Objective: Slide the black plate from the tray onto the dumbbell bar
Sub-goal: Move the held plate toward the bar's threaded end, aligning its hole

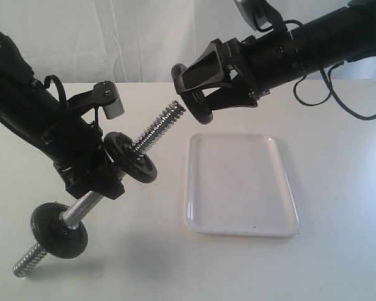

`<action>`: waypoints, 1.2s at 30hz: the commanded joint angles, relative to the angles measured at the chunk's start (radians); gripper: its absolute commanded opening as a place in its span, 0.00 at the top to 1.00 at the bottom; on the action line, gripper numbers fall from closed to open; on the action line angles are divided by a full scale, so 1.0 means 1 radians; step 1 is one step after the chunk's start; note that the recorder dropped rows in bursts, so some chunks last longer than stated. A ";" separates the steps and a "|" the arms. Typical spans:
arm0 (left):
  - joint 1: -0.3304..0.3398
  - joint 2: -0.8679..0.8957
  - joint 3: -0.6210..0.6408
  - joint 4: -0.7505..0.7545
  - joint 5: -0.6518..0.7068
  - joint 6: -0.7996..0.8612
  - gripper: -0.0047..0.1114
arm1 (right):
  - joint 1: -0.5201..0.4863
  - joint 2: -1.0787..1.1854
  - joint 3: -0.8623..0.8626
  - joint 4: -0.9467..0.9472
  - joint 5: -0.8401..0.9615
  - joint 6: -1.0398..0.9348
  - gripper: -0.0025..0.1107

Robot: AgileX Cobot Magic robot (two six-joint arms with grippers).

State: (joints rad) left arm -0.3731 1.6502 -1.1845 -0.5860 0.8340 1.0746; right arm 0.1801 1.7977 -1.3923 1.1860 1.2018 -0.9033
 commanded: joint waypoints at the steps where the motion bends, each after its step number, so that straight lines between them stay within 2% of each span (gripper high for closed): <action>1: 0.000 -0.056 -0.032 -0.219 0.042 0.001 0.96 | 0.010 -0.030 -0.014 0.052 0.019 -0.002 0.98; 8: 0.000 -0.056 -0.032 -0.219 0.042 0.001 0.96 | 0.019 -0.049 -0.014 -0.011 0.019 0.017 0.98; 20: 0.000 -0.056 -0.032 -0.219 0.046 0.001 0.96 | 0.074 -0.060 -0.014 -0.008 0.019 0.015 0.98; 36: 0.000 -0.056 -0.032 -0.233 0.053 0.001 0.96 | 0.076 -0.060 -0.014 -0.008 0.019 0.011 0.98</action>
State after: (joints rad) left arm -0.3731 1.6502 -1.1845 -0.5806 0.8453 1.0746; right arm 0.2489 1.7601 -1.3929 1.1099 1.1957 -0.8856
